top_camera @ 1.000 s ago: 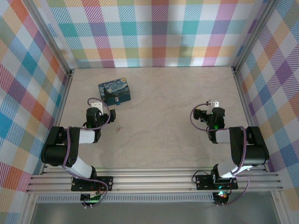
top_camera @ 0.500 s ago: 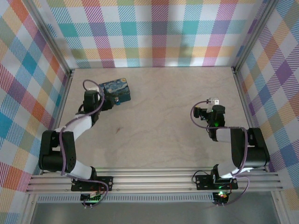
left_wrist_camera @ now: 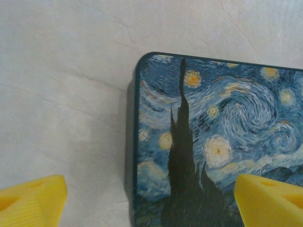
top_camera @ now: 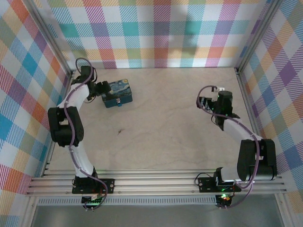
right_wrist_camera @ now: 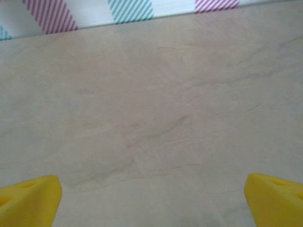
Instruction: Unlock a padlock with a key
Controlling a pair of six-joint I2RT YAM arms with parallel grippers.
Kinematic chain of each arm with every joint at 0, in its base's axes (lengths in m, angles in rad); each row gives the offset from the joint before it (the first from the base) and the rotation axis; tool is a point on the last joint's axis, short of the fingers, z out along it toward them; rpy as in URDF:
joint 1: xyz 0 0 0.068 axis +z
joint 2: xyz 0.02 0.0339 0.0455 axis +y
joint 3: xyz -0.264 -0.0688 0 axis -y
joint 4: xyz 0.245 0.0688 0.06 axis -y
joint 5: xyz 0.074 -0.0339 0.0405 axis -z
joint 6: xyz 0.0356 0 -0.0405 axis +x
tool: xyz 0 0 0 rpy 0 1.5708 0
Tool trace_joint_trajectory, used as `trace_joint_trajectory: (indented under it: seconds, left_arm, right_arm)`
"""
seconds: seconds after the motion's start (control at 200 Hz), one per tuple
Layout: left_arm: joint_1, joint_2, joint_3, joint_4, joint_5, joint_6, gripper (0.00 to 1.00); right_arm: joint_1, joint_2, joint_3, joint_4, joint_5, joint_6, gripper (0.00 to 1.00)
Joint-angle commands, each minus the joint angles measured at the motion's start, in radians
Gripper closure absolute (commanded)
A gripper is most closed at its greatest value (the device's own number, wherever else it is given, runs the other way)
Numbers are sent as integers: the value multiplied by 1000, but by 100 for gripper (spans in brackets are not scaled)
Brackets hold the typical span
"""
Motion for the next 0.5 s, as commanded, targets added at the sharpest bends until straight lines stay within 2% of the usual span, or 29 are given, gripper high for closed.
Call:
trace_joint_trajectory:
  seconds: [0.0,0.07,0.15,0.265,0.37,0.495]
  left_arm:
    - [23,86,101,-166,104,47,22]
    - [23,121,125,-176,147,57,29]
    - [22,148,122,-177,189,52,31]
    - [4,164,97,-188,207,79,38]
    - [-26,158,63,-198,224,124,45]
    - [-78,157,44,-229,239,191,49]
  right_arm:
    - [-6,69,150,-287,-132,99,6]
    - [-7,134,230,-395,-177,130,10]
    - [-2,186,289,-464,-212,158,13]
    - [17,219,323,-485,-224,187,13]
    - [45,239,353,-494,-222,197,20]
    - [90,274,402,-517,-213,207,22]
